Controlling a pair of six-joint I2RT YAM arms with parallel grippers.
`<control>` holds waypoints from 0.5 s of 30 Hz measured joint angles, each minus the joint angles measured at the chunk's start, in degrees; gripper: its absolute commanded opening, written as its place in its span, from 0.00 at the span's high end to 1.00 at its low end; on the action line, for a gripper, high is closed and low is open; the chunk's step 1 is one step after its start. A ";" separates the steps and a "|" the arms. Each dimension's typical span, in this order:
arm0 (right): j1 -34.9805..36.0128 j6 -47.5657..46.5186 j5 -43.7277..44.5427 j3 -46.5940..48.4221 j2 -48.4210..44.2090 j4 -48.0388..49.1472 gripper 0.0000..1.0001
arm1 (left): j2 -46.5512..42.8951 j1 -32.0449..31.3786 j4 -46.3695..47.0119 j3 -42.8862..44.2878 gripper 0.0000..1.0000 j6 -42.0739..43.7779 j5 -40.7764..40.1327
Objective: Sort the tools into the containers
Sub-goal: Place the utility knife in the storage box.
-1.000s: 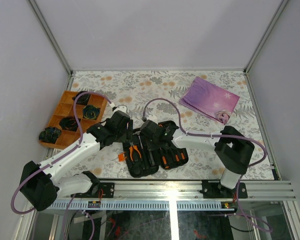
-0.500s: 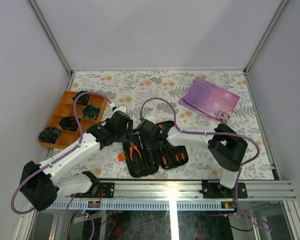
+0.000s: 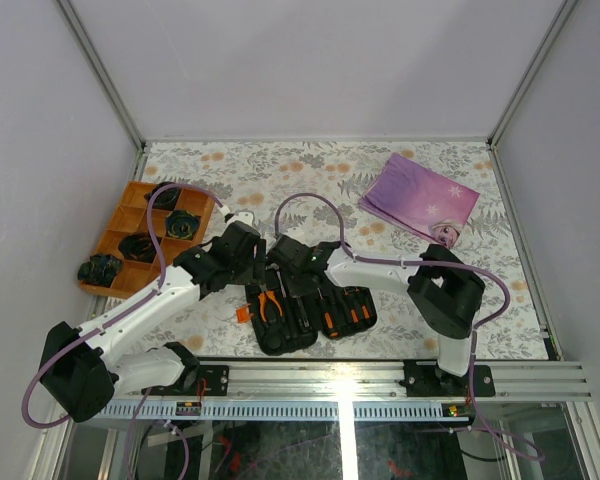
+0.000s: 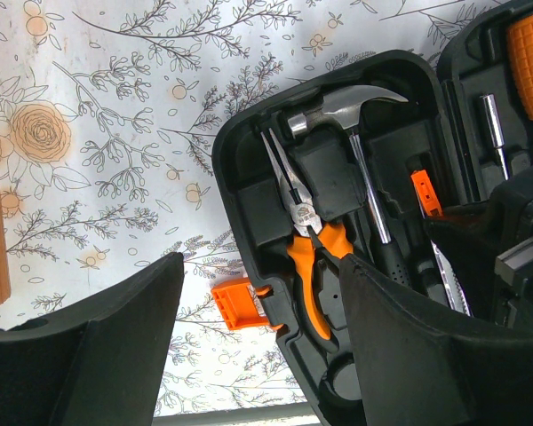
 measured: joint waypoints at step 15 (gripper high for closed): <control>-0.11 0.37 -0.50 1.60 1.14 -2.01 0.92 | 0.00 0.00 0.00 0.00 0.31 0.00 0.00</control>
